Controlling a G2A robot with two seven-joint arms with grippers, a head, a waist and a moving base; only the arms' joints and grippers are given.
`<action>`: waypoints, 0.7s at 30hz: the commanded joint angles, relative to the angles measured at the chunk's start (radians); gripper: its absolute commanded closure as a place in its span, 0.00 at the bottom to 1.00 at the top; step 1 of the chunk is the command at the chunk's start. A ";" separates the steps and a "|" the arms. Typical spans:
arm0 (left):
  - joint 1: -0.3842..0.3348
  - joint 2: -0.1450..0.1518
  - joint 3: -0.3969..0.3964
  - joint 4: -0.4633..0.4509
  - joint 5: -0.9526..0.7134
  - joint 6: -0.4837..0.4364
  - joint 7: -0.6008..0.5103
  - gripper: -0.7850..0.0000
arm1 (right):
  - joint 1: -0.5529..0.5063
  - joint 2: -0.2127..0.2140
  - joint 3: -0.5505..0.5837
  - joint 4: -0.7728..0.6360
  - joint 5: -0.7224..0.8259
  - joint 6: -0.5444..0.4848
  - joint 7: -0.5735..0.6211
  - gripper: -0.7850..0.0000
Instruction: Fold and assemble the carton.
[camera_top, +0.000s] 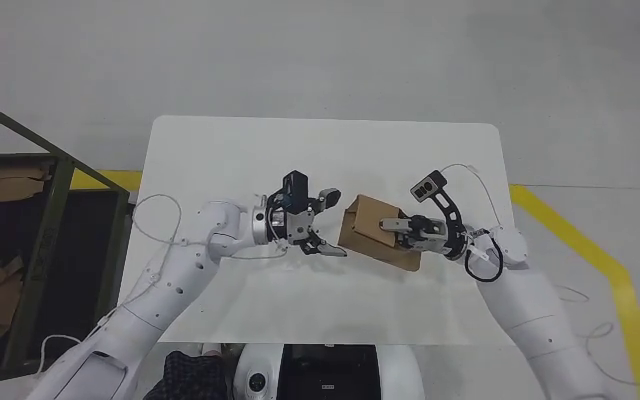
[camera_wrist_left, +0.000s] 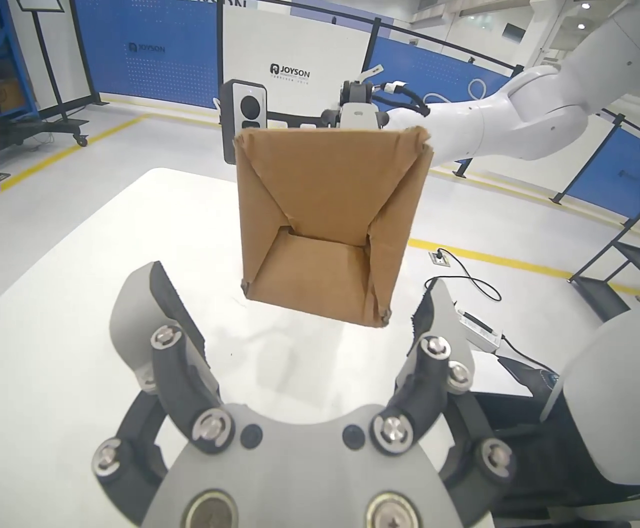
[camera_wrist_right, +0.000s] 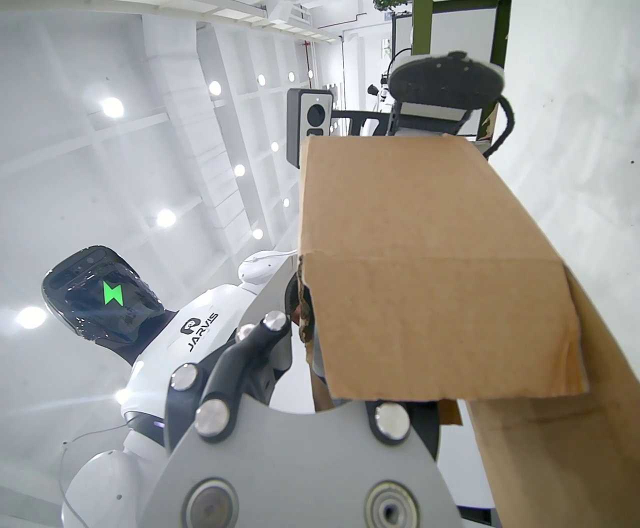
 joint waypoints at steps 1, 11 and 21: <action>-0.002 -0.001 0.021 0.010 0.020 0.001 0.033 0.00 | 0.004 -0.002 -0.004 0.004 -0.005 -0.002 0.008 1.00; -0.045 0.006 0.118 0.055 0.048 0.001 0.143 0.00 | 0.023 -0.013 -0.040 0.003 -0.026 -0.022 0.041 1.00; -0.070 0.018 0.163 0.065 0.071 0.001 0.205 0.00 | 0.032 -0.018 -0.050 0.008 -0.036 -0.024 0.054 1.00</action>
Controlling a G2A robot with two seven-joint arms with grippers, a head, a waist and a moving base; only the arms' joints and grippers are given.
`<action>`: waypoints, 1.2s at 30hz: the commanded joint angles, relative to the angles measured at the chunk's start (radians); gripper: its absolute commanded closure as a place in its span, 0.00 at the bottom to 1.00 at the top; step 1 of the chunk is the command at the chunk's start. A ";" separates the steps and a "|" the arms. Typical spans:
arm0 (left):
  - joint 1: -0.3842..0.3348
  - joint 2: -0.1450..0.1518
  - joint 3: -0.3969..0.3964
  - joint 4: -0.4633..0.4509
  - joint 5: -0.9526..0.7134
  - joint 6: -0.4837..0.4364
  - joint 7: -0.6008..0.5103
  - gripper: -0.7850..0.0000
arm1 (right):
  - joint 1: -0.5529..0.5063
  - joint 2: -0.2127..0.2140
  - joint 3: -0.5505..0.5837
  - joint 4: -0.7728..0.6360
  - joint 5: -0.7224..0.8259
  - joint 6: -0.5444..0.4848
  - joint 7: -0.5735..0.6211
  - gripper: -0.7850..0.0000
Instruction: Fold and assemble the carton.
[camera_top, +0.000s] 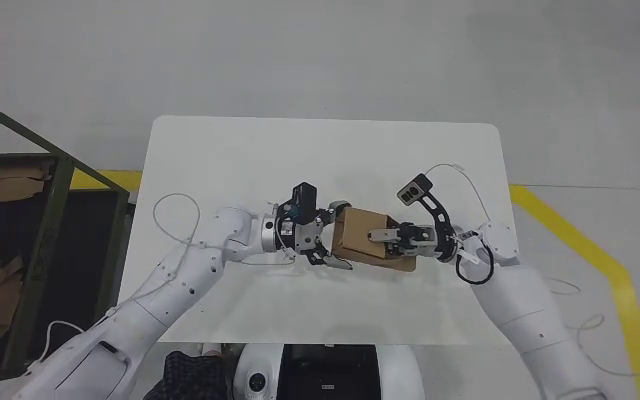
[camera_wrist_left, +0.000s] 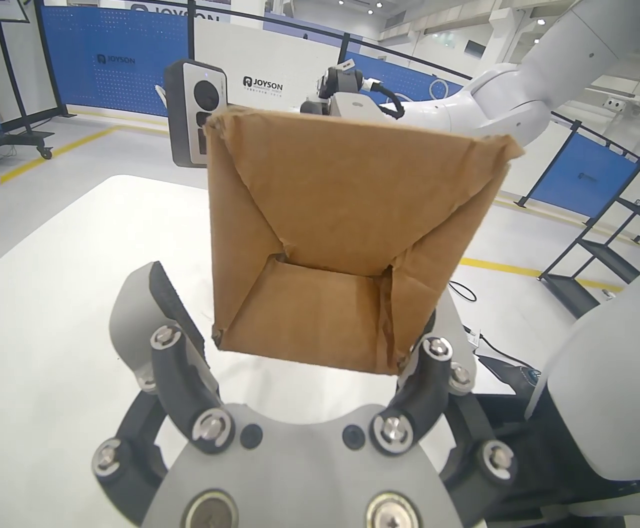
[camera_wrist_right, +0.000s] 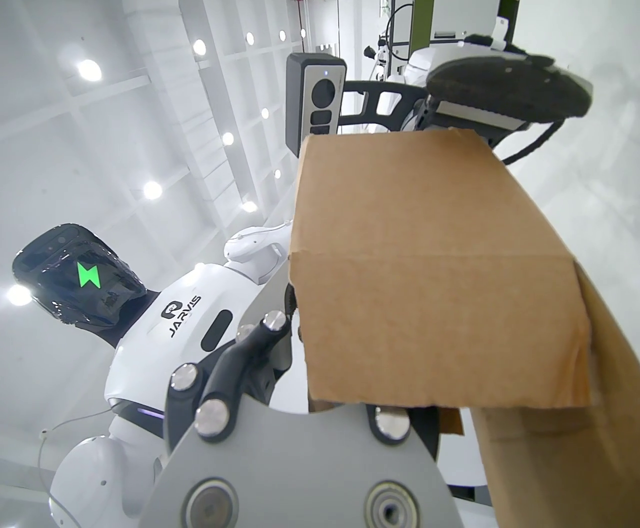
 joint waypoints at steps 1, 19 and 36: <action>-0.001 0.003 0.006 -0.001 0.008 0.000 0.011 0.00 | 0.001 -0.001 -0.001 0.001 0.000 0.000 0.001 1.00; -0.026 0.018 0.056 0.014 -0.006 0.000 0.053 0.17 | 0.005 -0.007 -0.002 0.006 -0.001 0.002 0.006 1.00; -0.039 0.016 0.080 0.039 -0.027 0.000 0.089 0.38 | 0.004 -0.009 0.014 0.009 -0.007 0.006 -0.002 0.57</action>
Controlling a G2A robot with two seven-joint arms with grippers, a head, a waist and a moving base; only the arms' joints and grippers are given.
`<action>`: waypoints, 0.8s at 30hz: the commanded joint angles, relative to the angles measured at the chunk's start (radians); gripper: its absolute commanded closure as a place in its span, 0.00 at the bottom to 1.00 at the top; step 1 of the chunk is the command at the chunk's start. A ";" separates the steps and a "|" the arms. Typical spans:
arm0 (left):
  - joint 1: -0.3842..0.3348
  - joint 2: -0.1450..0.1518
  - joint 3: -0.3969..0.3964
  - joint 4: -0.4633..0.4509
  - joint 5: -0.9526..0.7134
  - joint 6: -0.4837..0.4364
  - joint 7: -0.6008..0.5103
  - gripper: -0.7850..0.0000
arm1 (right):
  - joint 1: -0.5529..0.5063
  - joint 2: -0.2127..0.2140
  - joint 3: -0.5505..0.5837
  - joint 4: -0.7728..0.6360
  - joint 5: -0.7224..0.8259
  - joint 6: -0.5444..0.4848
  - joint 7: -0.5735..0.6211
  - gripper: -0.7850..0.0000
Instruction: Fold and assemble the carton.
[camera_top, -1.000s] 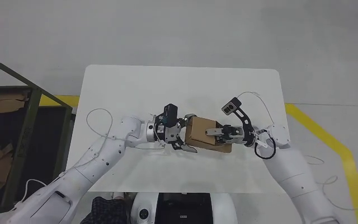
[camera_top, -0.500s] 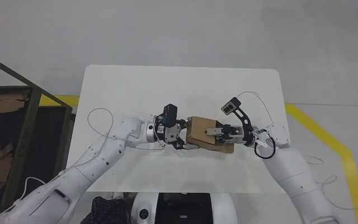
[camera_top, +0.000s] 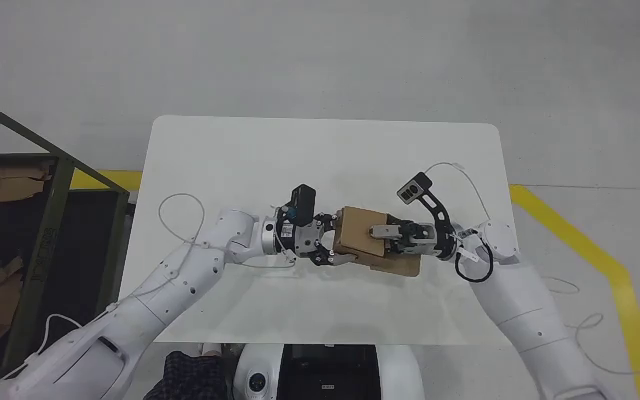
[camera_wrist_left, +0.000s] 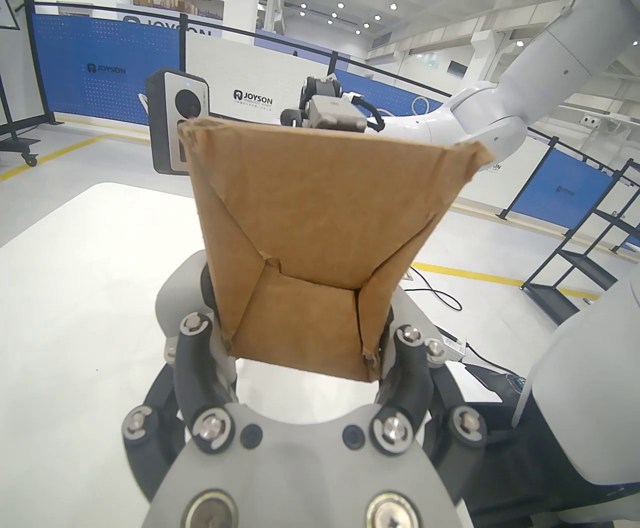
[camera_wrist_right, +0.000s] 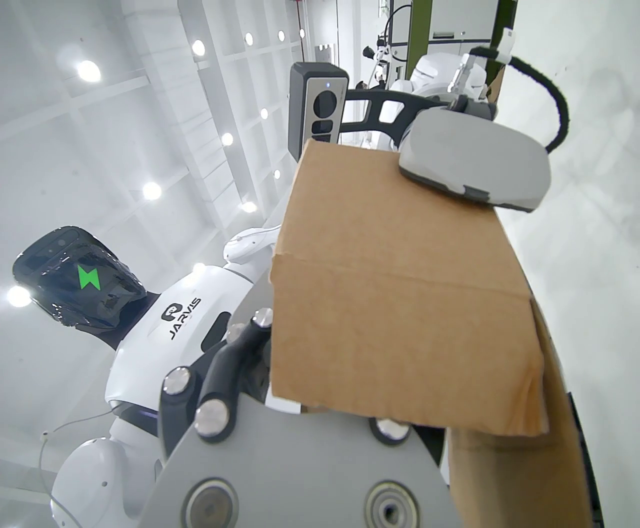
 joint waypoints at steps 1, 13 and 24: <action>-0.001 0.000 0.001 0.005 -0.001 0.000 0.007 0.38 | -0.003 0.001 0.005 -0.003 0.001 -0.001 -0.001 0.55; 0.003 0.002 -0.011 0.022 -0.004 0.000 0.070 0.45 | -0.057 0.023 0.104 -0.057 -0.016 -0.008 -0.007 0.55; 0.007 -0.001 -0.048 0.090 0.044 0.029 0.110 0.43 | -0.173 0.065 0.266 -0.209 -0.098 0.022 -0.027 0.56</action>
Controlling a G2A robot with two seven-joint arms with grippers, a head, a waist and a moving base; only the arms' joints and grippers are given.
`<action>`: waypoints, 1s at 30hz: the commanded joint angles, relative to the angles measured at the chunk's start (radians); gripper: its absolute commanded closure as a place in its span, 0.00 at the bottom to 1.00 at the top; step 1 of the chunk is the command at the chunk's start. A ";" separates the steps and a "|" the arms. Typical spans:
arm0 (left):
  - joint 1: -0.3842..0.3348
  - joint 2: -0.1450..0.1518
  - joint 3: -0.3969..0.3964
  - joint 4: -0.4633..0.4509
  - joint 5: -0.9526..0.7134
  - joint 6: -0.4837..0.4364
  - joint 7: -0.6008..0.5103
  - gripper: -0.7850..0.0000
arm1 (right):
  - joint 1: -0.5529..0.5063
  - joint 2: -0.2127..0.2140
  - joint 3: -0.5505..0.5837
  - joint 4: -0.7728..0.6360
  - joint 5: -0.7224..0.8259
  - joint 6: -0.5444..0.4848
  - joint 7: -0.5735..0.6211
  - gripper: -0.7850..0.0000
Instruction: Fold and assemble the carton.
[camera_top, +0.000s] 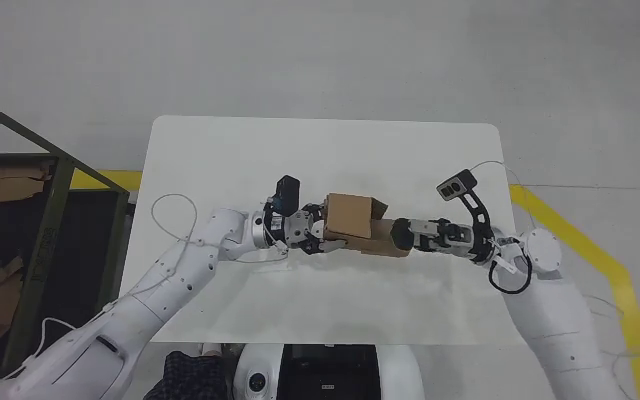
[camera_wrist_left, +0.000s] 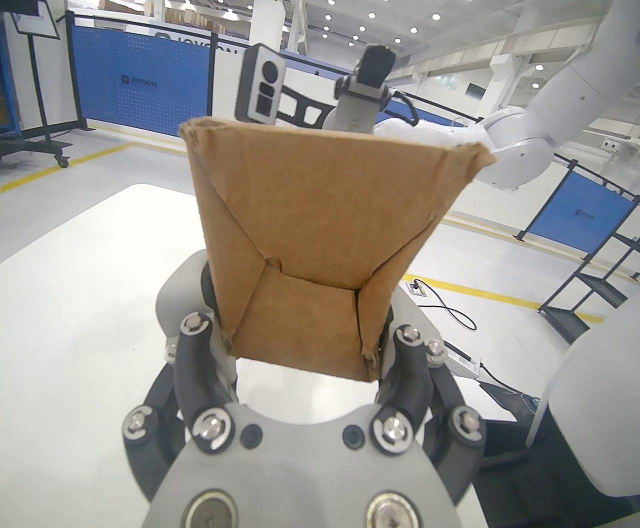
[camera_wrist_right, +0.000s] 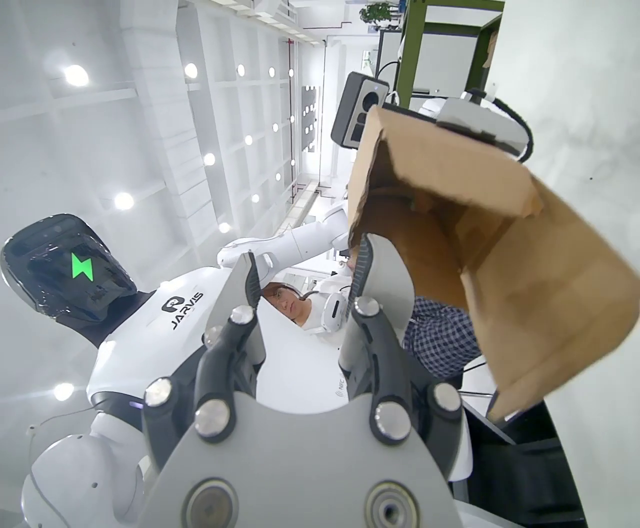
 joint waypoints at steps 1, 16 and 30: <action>0.001 -0.001 -0.011 0.012 0.020 0.020 0.008 0.42 | -0.025 0.007 0.029 -0.037 -0.020 0.013 -0.004 0.57; 0.017 -0.018 -0.033 0.032 0.073 0.033 0.063 0.37 | -0.078 0.017 -0.060 -0.166 -0.231 0.119 -0.061 1.00; 0.050 -0.023 -0.059 -0.008 0.099 0.008 0.074 0.41 | -0.038 0.022 -0.066 -0.146 -0.322 0.135 -0.179 1.00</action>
